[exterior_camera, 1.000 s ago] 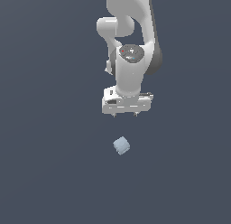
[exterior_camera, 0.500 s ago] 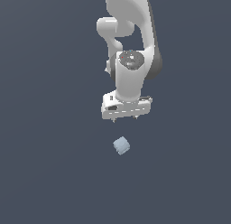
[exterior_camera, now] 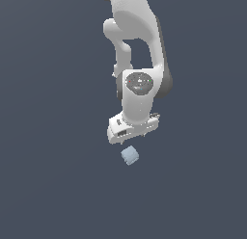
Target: Pick up the object and move it to a goal position.
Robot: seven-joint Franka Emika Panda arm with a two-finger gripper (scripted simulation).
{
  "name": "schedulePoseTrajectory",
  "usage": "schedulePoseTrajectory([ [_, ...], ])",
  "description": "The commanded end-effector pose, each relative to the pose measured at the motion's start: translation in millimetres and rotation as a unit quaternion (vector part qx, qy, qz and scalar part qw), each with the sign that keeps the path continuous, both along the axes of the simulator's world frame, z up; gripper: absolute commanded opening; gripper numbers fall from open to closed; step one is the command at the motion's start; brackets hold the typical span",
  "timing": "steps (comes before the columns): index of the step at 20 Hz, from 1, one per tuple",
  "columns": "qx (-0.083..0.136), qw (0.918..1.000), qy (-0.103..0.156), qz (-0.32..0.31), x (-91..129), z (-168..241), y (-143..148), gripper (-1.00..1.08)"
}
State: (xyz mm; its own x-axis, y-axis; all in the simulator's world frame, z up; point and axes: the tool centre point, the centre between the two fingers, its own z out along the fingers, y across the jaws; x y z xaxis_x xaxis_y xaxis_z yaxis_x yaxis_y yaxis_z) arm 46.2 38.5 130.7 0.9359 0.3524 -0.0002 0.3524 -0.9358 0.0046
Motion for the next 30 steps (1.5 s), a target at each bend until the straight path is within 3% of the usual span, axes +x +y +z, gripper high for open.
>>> schedulePoseTrajectory([
  [1,0.000,0.9996,0.000,0.029,10.6,-9.7,-1.7,1.00],
  [13,0.002,0.9942,0.001,0.108,36.9,-38.0,-7.5,1.00],
  [21,0.002,0.9938,0.001,0.111,37.7,-43.4,-8.2,1.00],
  [30,0.002,0.9936,0.001,0.113,36.9,-85.5,-7.8,1.00],
])
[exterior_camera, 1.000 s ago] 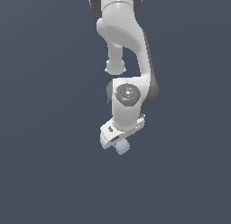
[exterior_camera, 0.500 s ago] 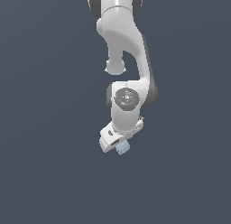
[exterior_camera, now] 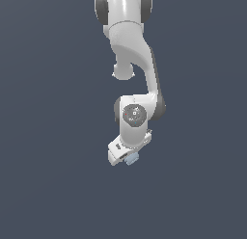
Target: Pick up the object and move it to a goal position.
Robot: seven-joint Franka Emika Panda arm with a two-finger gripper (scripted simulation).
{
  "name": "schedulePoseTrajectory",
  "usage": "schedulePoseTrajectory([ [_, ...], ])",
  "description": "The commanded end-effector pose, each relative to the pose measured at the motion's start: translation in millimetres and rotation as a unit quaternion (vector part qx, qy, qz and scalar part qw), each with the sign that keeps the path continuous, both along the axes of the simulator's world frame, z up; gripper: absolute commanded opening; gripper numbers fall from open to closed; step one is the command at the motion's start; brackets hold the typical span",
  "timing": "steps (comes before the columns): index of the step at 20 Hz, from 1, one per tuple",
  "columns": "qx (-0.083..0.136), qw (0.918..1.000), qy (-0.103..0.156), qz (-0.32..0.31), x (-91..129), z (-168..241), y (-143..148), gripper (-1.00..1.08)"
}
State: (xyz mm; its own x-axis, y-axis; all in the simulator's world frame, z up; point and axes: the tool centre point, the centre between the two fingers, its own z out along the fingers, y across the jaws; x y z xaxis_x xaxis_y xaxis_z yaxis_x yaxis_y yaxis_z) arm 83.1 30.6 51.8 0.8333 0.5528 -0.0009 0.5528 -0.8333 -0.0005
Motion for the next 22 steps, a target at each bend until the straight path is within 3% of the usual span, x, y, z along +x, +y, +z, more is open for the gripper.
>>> schedulePoseTrajectory([
  [1,0.000,1.0000,0.000,0.000,0.2,-9.3,-0.1,1.00],
  [6,0.000,1.0000,0.000,0.000,1.6,-11.1,0.0,1.00],
  [7,0.000,1.0000,0.000,0.000,1.6,-11.1,0.0,-1.00],
  [22,0.000,1.0000,0.000,0.000,-1.2,-9.5,-2.6,-1.00],
])
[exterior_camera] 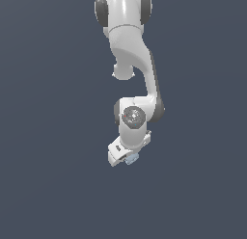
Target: Pick up the object and move it to a goal position.
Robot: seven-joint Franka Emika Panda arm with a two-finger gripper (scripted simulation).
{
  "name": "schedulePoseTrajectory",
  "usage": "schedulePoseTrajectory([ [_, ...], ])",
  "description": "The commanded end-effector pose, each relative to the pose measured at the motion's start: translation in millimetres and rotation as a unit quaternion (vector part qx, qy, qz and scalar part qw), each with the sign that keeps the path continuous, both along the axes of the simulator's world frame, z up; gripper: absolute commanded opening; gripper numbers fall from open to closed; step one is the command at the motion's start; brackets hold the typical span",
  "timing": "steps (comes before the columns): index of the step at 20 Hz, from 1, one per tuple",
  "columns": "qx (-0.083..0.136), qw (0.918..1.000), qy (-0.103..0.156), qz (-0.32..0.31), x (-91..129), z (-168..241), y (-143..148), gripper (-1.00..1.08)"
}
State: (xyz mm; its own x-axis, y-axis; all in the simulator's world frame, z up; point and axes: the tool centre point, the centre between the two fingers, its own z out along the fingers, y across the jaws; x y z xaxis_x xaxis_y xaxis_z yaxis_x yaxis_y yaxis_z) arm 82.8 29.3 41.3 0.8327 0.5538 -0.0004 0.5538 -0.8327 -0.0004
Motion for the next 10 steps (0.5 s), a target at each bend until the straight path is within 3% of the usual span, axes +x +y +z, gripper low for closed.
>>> schedulePoseTrajectory([
  [1,0.000,1.0000,0.000,0.000,-2.2,1.7,-2.5,-1.00],
  [10,0.000,1.0000,0.000,0.000,-24.7,14.7,-23.7,-1.00],
])
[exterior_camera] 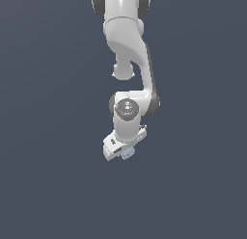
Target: Pick up the object and move it to a goal position.
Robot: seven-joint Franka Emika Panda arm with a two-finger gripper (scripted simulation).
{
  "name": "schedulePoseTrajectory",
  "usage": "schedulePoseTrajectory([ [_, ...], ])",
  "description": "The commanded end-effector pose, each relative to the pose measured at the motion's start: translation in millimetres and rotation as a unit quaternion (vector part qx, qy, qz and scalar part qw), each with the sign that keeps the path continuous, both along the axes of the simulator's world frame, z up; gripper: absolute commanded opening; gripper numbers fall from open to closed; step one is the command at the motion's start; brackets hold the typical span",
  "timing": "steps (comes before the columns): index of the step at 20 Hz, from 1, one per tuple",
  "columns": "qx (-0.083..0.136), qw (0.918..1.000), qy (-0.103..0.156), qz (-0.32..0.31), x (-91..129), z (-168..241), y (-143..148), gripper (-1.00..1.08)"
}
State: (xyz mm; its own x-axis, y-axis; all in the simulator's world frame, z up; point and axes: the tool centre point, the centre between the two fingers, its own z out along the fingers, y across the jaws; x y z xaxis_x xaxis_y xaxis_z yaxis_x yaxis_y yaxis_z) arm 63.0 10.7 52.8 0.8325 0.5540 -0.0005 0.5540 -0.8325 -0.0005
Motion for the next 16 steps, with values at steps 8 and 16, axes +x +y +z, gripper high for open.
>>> schedulePoseTrajectory([
  [8,0.000,1.0000,0.000,0.000,-45.6,27.0,-44.4,-1.00],
  [16,0.000,1.0000,0.000,0.000,-93.0,55.7,-91.1,-1.00],
])
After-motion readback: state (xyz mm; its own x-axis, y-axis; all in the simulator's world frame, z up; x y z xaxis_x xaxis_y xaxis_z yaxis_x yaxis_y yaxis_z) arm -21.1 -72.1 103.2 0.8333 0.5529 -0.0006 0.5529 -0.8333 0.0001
